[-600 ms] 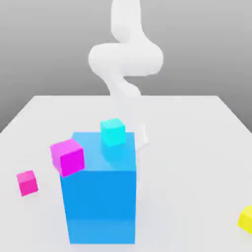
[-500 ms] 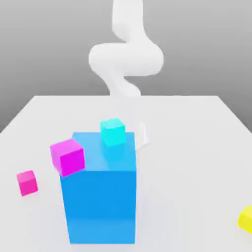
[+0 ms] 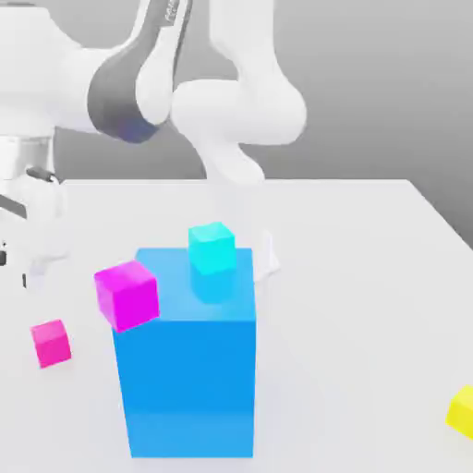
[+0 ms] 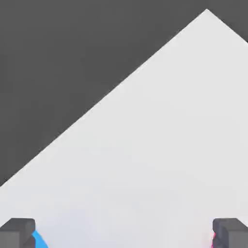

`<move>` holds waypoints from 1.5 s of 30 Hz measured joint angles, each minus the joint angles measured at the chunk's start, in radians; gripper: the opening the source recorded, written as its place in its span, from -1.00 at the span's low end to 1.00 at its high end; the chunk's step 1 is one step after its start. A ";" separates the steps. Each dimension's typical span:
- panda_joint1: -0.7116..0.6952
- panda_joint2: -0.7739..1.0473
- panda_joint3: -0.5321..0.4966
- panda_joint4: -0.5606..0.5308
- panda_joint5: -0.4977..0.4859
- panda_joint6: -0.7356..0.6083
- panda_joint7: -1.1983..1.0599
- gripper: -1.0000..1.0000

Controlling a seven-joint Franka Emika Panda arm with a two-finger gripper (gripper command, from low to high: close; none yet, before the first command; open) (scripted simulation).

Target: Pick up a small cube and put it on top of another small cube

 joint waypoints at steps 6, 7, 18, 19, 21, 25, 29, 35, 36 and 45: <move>-0.113 0.227 0.017 -0.054 0.160 0.131 -0.081 0.00; -0.135 0.264 0.045 -0.049 0.191 0.158 -0.104 0.00; -0.239 0.390 0.165 -0.023 0.269 0.258 -0.163 -1.00; -0.224 0.366 0.146 -0.028 0.252 0.239 -0.150 -1.00; -0.194 0.303 0.104 -0.043 0.197 0.190 -0.108 -1.00; -0.152 0.161 0.065 -0.056 0.070 0.070 -0.014 -1.00; -0.049 0.015 0.119 0.005 -0.038 -0.089 0.017 -1.00; 0.042 -0.203 0.218 0.080 -0.107 -0.337 -0.016 -1.00; 0.061 -0.239 0.235 0.084 -0.104 -0.380 -0.030 -1.00; 0.260 -0.554 0.328 0.042 -0.006 -0.736 -0.240 -1.00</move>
